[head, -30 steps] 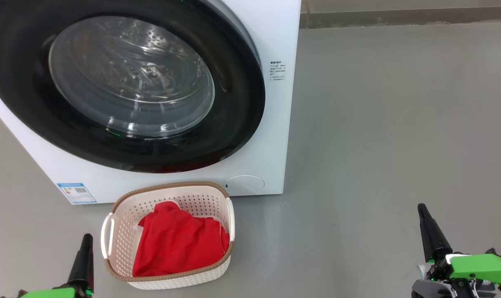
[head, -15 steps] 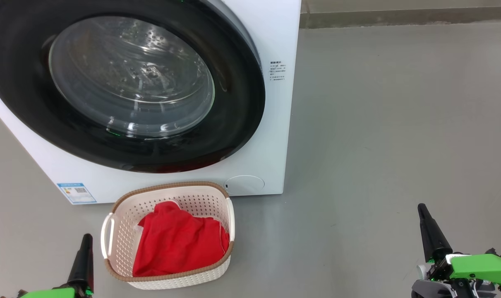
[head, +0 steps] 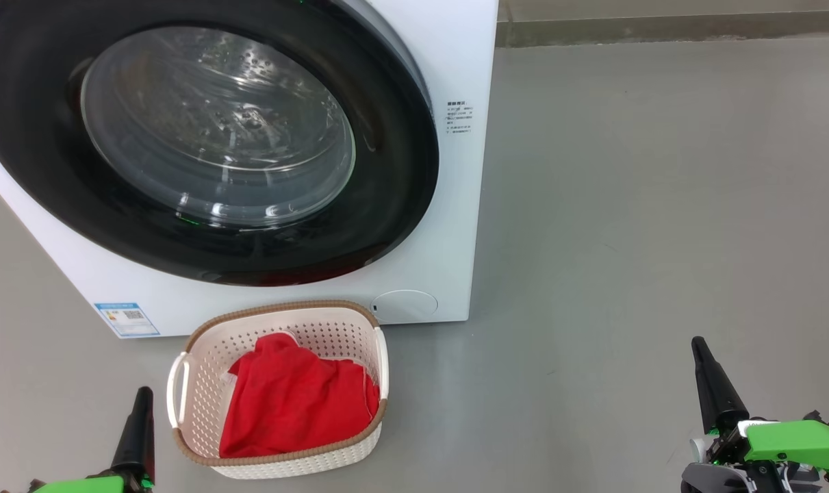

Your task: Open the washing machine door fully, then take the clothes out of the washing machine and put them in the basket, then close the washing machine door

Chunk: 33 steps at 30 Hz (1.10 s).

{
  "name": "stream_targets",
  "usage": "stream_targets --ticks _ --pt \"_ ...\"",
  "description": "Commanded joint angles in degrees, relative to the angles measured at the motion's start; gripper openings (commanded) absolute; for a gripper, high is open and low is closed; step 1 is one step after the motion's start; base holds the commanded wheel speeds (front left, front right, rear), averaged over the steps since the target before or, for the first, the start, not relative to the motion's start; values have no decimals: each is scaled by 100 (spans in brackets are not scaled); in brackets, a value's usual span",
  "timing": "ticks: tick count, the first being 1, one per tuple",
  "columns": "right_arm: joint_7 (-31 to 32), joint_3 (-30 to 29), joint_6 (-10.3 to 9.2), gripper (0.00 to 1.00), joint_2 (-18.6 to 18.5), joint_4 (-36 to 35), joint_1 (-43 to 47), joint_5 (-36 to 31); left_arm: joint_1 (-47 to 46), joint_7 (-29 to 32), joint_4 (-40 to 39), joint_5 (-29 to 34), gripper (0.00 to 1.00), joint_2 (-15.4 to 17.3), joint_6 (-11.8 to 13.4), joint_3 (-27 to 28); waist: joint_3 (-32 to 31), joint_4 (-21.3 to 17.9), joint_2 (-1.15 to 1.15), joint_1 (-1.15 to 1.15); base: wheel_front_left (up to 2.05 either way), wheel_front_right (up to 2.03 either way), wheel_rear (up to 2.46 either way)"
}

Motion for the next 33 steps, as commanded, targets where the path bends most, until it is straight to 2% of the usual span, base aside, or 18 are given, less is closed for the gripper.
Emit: stream_targets --ticks 1,33 --pt "39 126 -6 0 -7 -174 -34 15 -220 39 -154 1 0 82 -17 198 0 0 0 0 0 0 0" --pt "46 118 -6 0 -1 -174 -35 9 -221 42 -155 5 0 79 -17 203 0 0 0 0 0 0 0"
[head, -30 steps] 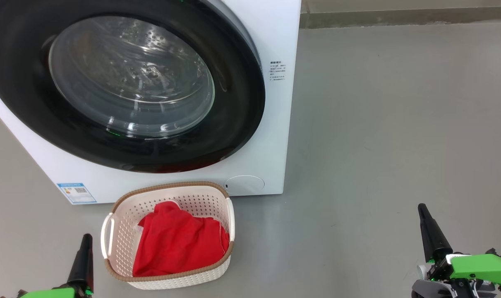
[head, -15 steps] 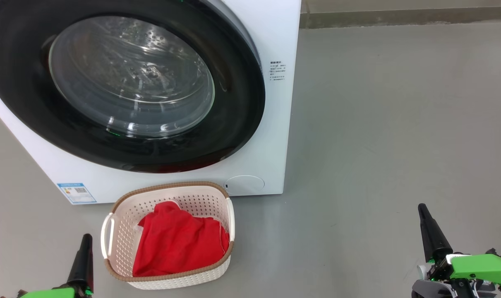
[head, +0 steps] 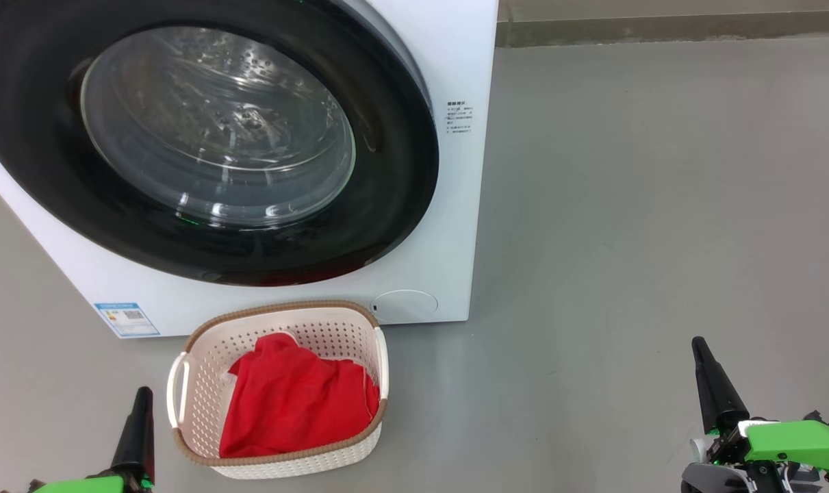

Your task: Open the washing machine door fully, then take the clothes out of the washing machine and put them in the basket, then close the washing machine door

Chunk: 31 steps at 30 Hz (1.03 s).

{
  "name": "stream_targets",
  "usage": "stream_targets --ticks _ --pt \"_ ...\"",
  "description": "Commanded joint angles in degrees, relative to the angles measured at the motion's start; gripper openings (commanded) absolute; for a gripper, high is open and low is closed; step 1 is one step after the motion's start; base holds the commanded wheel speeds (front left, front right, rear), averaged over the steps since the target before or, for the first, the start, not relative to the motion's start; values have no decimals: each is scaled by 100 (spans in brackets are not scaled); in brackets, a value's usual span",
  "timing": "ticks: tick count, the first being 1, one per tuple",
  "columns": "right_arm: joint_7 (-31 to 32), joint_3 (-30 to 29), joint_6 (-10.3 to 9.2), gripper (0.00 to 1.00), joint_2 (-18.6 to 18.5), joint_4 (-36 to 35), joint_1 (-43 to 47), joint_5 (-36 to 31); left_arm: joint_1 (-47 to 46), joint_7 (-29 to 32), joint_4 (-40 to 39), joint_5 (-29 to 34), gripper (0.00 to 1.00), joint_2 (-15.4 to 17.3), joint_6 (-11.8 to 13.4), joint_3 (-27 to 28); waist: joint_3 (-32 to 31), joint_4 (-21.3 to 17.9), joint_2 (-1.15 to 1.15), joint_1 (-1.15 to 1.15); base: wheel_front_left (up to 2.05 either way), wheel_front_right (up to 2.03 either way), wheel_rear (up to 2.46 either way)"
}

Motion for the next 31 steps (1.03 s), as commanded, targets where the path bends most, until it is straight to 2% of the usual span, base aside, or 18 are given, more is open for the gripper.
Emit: stream_targets --ticks 1,31 --pt "40 129 -5 0 -6 -174 -35 10 -221 43 -154 5 0 81 -17 196 0 0 0 0 0 0 0" --pt "44 124 -5 0 -2 -174 -35 6 -221 45 -154 7 0 79 -17 199 0 0 0 0 0 0 0"
